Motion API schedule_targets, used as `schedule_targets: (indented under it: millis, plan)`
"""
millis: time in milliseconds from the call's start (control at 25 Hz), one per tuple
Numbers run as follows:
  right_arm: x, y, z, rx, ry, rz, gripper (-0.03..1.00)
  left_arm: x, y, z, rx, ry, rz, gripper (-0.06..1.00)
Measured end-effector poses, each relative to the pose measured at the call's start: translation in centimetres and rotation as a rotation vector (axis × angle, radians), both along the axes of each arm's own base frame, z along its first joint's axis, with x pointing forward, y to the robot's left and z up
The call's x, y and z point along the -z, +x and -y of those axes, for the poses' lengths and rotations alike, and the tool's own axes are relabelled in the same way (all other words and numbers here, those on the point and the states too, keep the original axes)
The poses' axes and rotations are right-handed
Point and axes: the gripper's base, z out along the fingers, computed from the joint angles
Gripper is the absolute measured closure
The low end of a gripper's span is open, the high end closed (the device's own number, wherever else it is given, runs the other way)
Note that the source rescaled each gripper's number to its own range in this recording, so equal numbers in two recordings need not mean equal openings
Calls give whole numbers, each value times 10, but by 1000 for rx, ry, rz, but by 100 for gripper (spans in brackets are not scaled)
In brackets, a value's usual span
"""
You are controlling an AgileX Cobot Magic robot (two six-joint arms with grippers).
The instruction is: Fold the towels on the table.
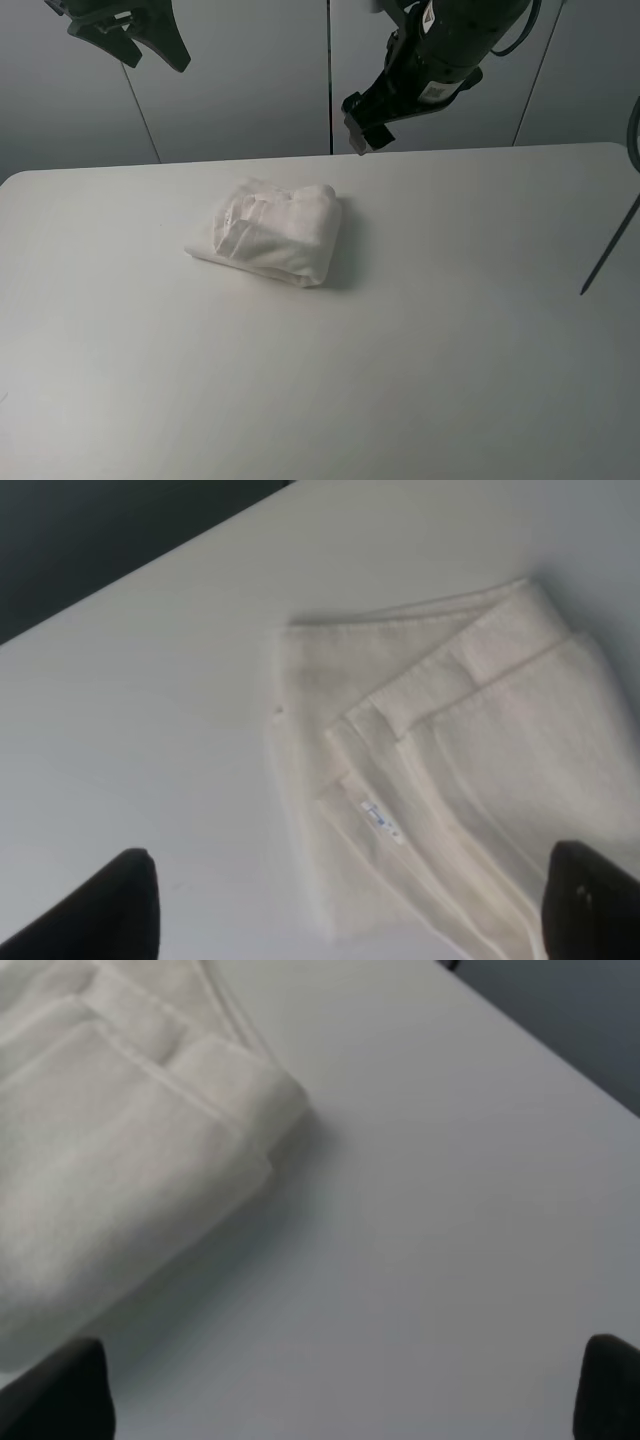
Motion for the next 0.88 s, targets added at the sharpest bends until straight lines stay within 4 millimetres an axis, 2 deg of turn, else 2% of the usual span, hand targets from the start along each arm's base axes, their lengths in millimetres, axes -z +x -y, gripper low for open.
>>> schedule_targets:
  millis: [200, 360, 520, 680, 880]
  plan:
    - [-14, -17, 18, 40, -57, 9, -3, -23, -10, -20, -36, -4, 49, -4]
    - [-16, -38, 39, 92, -86, 37, -3, -23, -18, -49, -98, 18, 26, -4]
    - [-23, -62, 57, 132, -65, 61, -3, -23, -35, -76, -157, 35, 2, -4]
    - [-38, -84, 72, 161, -32, 85, -3, -29, -56, -85, -172, 30, 7, -4]
    - [-60, -111, 91, 186, 14, 134, -3, -20, -82, -94, -189, 28, 3, -4]
